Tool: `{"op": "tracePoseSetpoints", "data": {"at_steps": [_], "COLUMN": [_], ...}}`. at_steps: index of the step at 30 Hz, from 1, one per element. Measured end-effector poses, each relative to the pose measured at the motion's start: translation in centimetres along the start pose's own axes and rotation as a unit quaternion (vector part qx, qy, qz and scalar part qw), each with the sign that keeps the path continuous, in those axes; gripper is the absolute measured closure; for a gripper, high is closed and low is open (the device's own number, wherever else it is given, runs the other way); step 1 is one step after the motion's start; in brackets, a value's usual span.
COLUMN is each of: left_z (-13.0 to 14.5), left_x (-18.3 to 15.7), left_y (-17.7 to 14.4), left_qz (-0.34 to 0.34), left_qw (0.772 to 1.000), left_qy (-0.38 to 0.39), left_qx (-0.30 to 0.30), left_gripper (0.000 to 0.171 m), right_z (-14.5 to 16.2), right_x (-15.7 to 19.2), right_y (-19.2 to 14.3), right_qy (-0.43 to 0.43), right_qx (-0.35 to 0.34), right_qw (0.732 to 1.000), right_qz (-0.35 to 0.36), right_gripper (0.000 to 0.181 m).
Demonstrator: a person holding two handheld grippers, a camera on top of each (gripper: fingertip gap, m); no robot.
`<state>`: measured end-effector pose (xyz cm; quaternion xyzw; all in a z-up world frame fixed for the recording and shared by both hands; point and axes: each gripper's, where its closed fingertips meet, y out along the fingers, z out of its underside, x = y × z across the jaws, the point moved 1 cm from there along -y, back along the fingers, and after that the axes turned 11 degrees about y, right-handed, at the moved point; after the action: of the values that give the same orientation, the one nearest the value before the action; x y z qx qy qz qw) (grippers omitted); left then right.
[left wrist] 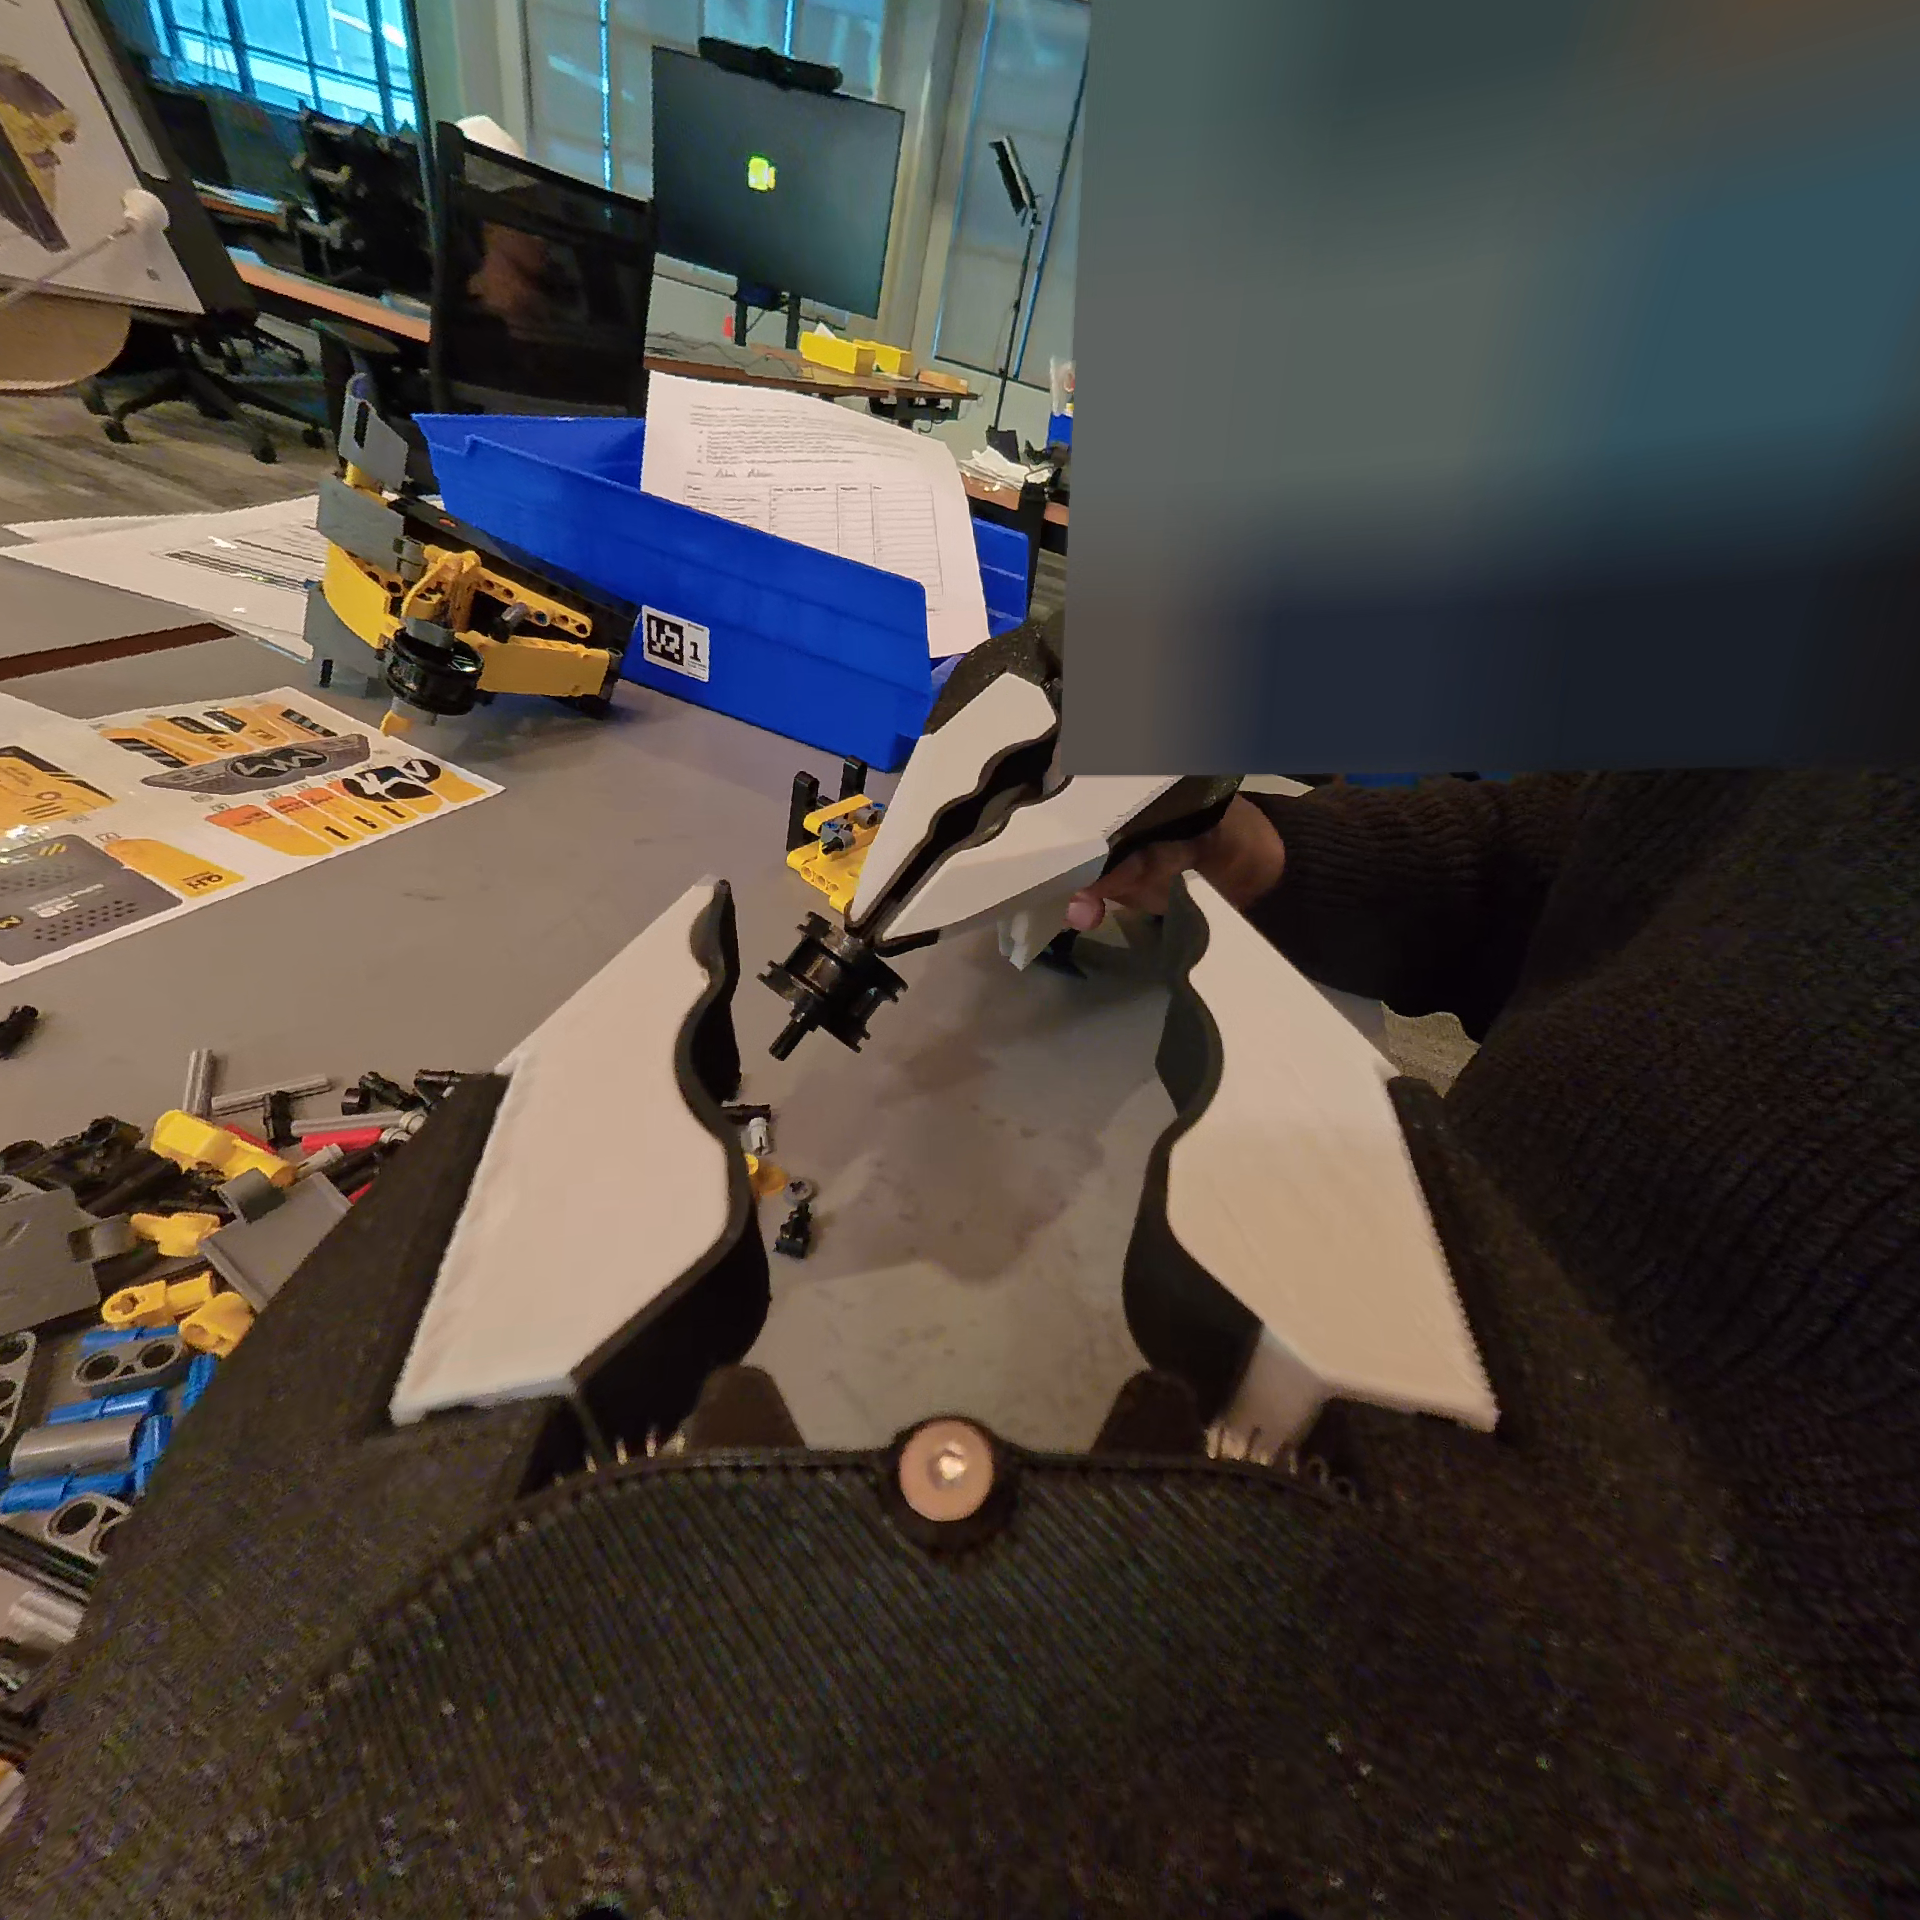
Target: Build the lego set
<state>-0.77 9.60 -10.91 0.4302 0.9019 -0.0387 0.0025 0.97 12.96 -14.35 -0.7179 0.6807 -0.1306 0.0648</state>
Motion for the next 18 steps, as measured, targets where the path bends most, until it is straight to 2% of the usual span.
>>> {"op": "tracePoseSetpoints", "data": {"at_steps": [18], "left_z": [0.41], "left_x": [0.29], "left_y": [0.1], "left_qz": [-0.006], "left_qw": [1.0], "left_qy": [-0.006], "left_qx": [0.01], "left_gripper": [0.094], "right_z": [0.28], "right_x": [0.3], "right_y": [0.23], "right_qy": [-0.007], "right_qx": [0.009], "right_qw": [1.0], "right_qz": [-0.004], "right_gripper": [0.177]}}
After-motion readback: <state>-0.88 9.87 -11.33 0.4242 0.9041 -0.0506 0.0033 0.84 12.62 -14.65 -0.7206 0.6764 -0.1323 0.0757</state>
